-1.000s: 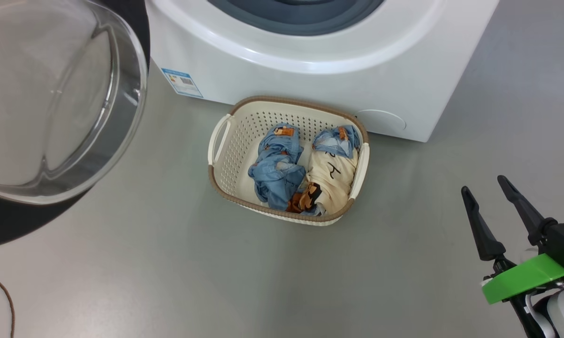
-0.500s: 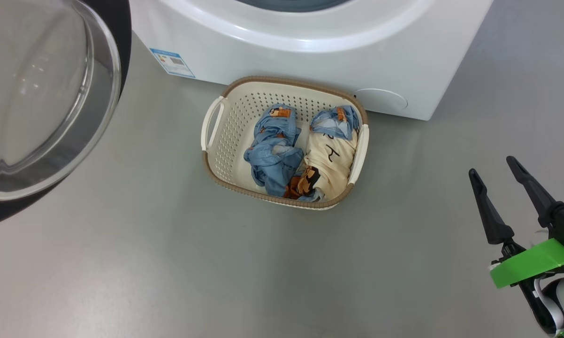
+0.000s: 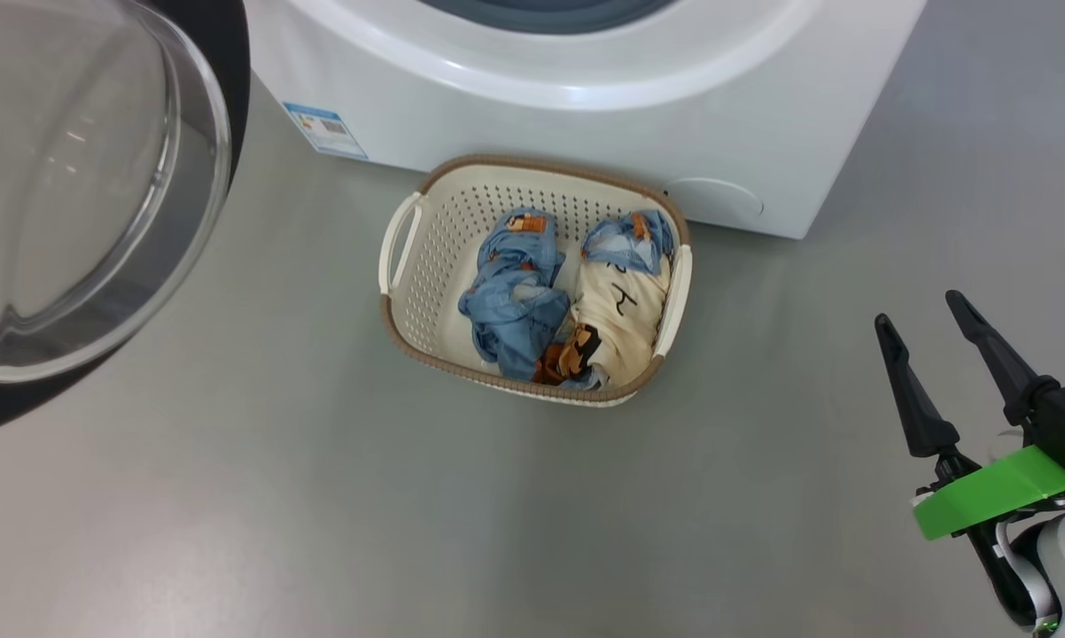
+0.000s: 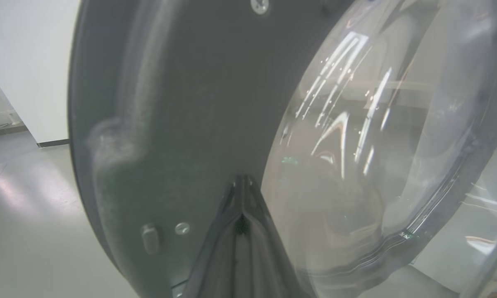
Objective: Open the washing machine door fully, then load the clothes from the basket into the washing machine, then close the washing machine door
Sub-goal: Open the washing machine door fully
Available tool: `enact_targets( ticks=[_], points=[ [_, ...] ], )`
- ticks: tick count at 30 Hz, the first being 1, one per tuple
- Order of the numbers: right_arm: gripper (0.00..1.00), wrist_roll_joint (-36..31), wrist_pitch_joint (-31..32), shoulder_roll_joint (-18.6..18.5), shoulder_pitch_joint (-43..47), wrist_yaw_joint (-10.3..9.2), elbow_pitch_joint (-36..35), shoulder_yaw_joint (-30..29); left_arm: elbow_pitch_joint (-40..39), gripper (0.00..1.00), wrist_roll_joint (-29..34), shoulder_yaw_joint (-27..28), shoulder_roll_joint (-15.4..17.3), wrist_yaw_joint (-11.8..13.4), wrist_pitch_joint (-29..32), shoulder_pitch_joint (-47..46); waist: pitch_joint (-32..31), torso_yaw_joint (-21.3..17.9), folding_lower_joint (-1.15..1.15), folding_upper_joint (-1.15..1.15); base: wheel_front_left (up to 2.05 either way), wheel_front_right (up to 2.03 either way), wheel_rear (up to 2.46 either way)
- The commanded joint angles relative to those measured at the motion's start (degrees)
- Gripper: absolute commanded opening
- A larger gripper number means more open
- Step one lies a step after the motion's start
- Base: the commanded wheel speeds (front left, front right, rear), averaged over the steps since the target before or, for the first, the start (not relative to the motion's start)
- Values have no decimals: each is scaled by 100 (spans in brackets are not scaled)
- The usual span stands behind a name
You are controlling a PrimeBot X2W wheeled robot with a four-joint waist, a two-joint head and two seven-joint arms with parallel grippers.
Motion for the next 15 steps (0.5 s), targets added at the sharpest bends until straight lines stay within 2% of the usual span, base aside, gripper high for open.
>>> enact_targets(
  ticks=[1,15],
  points=[
    [100,-10,-70,2,35,25,-95,111,-251,0,63,135,354,-71,-35,173,-190,-21,0,0,0,0,0],
    [100,68,-70,247,397,25,-37,93,-1557,0,123,189,-354,-564,-35,1296,-919,-41,0,0,0,0,0]
  ],
)
